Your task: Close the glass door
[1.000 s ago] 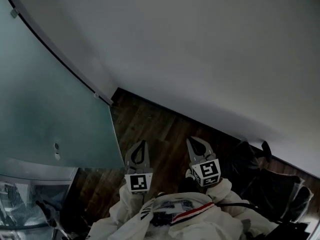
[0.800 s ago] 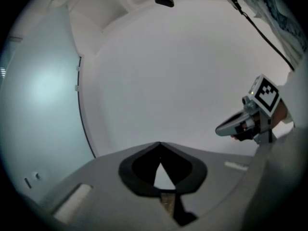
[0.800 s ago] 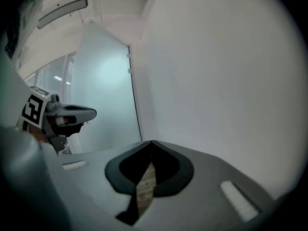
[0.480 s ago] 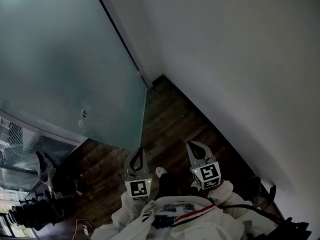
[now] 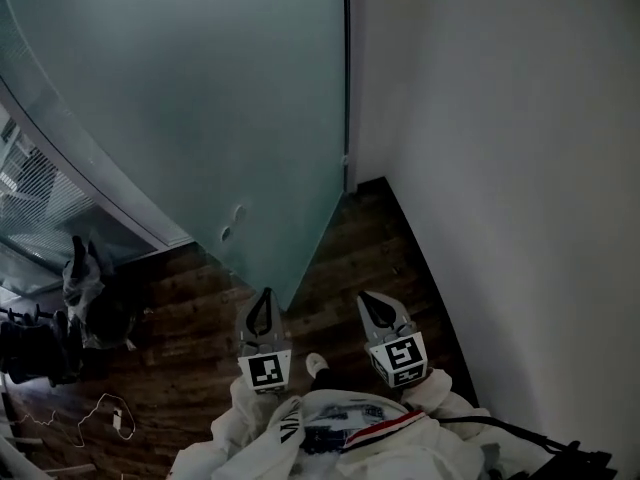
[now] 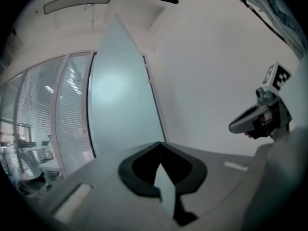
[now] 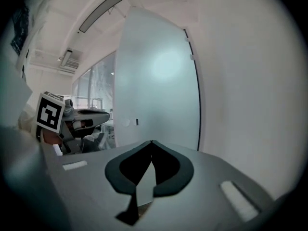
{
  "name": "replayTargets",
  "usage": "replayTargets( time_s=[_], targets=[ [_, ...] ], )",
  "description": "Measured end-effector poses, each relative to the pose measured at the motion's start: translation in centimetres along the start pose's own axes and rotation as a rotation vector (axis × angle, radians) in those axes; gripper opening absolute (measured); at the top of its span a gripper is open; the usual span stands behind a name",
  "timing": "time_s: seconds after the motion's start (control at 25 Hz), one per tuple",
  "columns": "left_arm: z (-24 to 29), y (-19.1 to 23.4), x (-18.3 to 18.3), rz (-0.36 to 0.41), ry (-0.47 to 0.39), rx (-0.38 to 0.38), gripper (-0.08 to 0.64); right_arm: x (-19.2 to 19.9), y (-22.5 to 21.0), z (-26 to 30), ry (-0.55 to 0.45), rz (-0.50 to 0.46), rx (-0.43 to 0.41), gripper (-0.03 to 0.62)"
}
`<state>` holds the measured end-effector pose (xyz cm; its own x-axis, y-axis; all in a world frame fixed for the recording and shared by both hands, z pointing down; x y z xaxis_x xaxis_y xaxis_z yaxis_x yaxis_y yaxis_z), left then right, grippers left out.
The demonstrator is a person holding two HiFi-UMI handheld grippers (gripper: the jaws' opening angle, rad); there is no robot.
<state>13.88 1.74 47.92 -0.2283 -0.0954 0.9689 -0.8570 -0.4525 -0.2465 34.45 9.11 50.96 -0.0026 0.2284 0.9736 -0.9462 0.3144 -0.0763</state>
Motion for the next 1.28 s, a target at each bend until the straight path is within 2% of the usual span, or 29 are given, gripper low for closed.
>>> replayTargets(
  time_s=[0.12,0.28,0.44,0.52,0.6,0.76,1.08,1.28],
  targets=[
    [0.4,2.9,2.1,0.006,0.002,-0.068,0.002,-0.5,0.8,4.3,0.018,-0.028,-0.067,0.005],
    [0.1,6.1,2.0,-0.008,0.041,-0.123,0.002,-0.7,2.4,9.5,0.028,-0.051,-0.143,0.006],
    [-0.5,9.1,3.4,-0.032,0.069,-0.201,0.002,-2.1,4.6,14.0,0.03,-0.094,-0.217,0.008],
    [-0.5,10.1,4.1,-0.034,0.091,-0.24,0.002,-3.1,5.5,16.0,0.026,-0.12,-0.267,0.055],
    [-0.4,10.8,4.4,-0.035,0.111,-0.272,0.002,-3.0,5.6,18.1,0.03,-0.128,-0.301,0.075],
    [0.4,11.5,4.4,-0.019,0.146,-0.314,0.002,-3.6,5.8,22.5,0.034,-0.112,-0.365,0.183],
    [2.8,13.3,3.6,-0.004,0.182,-0.438,0.002,-4.0,7.1,29.9,0.077,-0.102,-0.511,0.231],
    [3.7,15.0,3.6,-0.013,0.2,-0.521,0.002,-3.3,8.4,32.2,0.122,-0.135,-0.609,0.225]
  ],
)
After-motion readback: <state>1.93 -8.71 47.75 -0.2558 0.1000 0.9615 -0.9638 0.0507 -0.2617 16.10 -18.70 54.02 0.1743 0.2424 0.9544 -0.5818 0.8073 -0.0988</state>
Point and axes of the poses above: the fingertips, and each gripper's own axes: z forward along the fingers, y to its left, x out of its underside, the point moved 6 cm from there along -z, backward along the fingers, and after that the axes turned 5 degrees about -x, right-handed, at the moved point
